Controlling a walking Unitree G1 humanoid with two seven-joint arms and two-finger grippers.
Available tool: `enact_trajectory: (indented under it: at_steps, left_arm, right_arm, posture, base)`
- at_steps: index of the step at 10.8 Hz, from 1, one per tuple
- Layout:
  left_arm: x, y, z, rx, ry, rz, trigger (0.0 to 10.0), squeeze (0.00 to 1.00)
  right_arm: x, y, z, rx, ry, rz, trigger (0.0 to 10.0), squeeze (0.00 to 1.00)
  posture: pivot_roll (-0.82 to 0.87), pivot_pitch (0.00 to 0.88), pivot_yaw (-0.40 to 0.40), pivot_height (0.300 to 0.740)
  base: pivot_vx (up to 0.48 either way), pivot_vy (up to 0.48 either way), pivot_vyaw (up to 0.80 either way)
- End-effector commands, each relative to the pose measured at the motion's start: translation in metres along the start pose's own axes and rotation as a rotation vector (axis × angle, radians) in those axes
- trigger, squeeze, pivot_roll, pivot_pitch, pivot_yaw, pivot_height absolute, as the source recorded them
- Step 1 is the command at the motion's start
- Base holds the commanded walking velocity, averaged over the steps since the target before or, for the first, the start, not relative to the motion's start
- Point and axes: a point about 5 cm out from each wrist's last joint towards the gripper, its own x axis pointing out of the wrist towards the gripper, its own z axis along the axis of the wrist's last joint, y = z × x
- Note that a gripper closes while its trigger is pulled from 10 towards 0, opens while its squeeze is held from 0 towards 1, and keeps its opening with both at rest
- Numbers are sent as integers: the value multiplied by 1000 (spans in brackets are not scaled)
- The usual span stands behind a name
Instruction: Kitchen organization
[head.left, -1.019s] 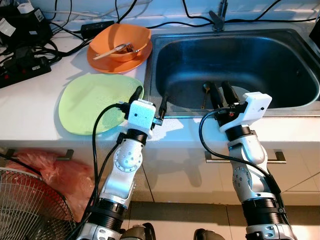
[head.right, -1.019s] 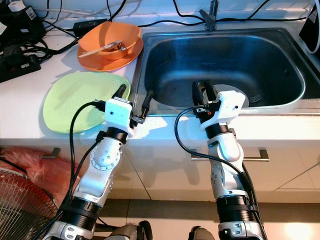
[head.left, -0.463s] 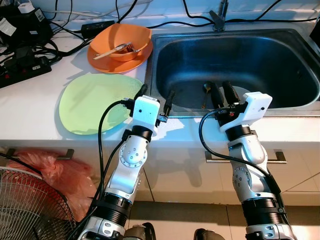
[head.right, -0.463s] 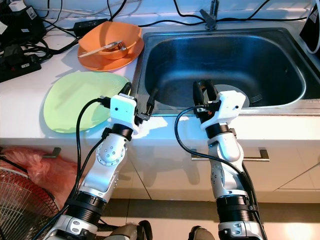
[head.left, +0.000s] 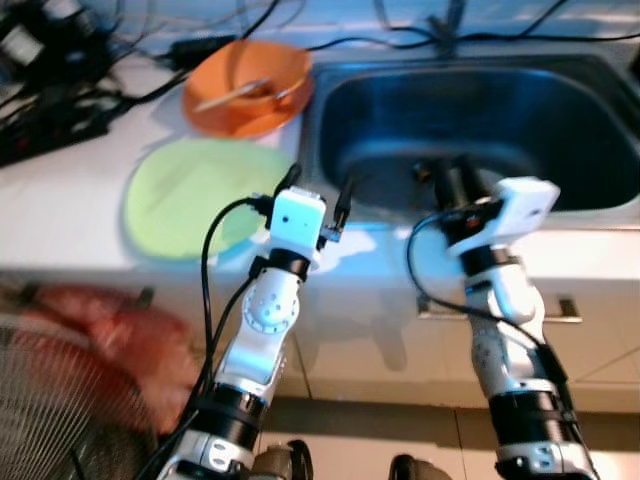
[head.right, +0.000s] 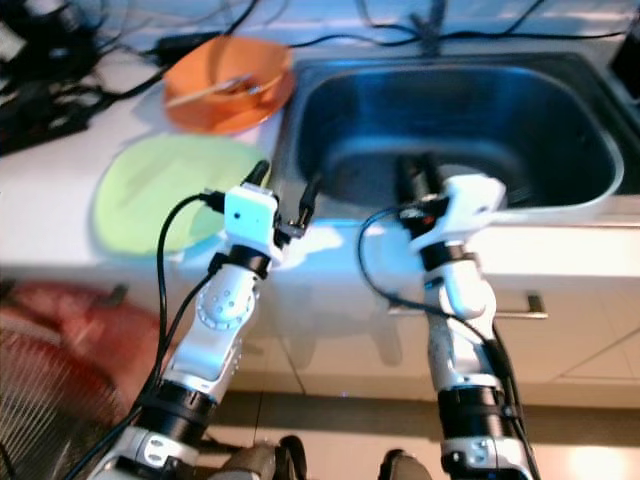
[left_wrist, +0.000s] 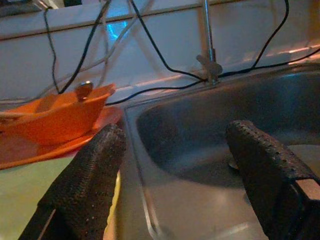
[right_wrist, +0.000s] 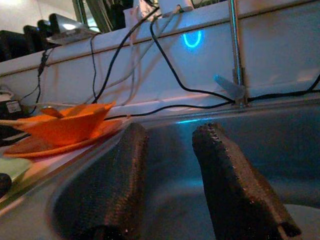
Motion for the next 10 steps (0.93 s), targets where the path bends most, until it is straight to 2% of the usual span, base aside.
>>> enact_trajectory:
  at_steps: [1, 10]
  left_arm:
    - [-4, 1, -6, -5, 30, 1, 10000, 0]
    - [-2, 2, -5, -13, 23, 15, 10000, 0]
  right_arm:
    - [-7, -2, -14, 15, 68, -21, 10000, 0]
    - [-7, -7, -11, 3, 58, -36, 10000, 0]
  posture:
    - [-10, 110, 91, 740]
    - [-10, 123, 80, 740]
  base:
    - [-285, 0, 0]
    - [-297, 0, 0]
